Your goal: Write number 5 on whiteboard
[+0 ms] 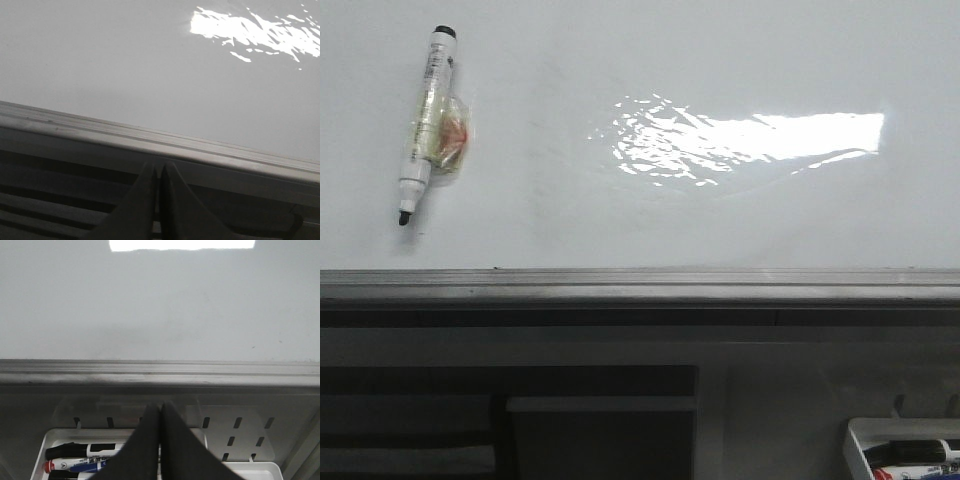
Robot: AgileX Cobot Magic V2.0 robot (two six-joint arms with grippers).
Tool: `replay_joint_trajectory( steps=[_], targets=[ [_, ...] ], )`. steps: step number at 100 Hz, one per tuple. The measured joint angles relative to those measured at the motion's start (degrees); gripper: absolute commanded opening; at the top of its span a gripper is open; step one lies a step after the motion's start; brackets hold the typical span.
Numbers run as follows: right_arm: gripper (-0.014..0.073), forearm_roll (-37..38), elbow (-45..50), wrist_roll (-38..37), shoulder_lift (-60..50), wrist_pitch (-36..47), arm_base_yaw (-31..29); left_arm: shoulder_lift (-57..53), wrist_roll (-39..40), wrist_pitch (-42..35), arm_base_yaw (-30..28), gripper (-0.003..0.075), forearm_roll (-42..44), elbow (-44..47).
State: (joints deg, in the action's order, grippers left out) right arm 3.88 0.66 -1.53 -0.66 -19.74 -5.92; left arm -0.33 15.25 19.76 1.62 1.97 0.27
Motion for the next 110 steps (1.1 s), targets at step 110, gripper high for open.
replay_joint_trajectory(
  steps=[110],
  targets=[
    [-0.0061, 0.0, 0.0, 0.0, 0.0, 0.0, 0.0, 0.0, 0.0, 0.0, 0.0, -0.002, 1.7, 0.0]
  ],
)
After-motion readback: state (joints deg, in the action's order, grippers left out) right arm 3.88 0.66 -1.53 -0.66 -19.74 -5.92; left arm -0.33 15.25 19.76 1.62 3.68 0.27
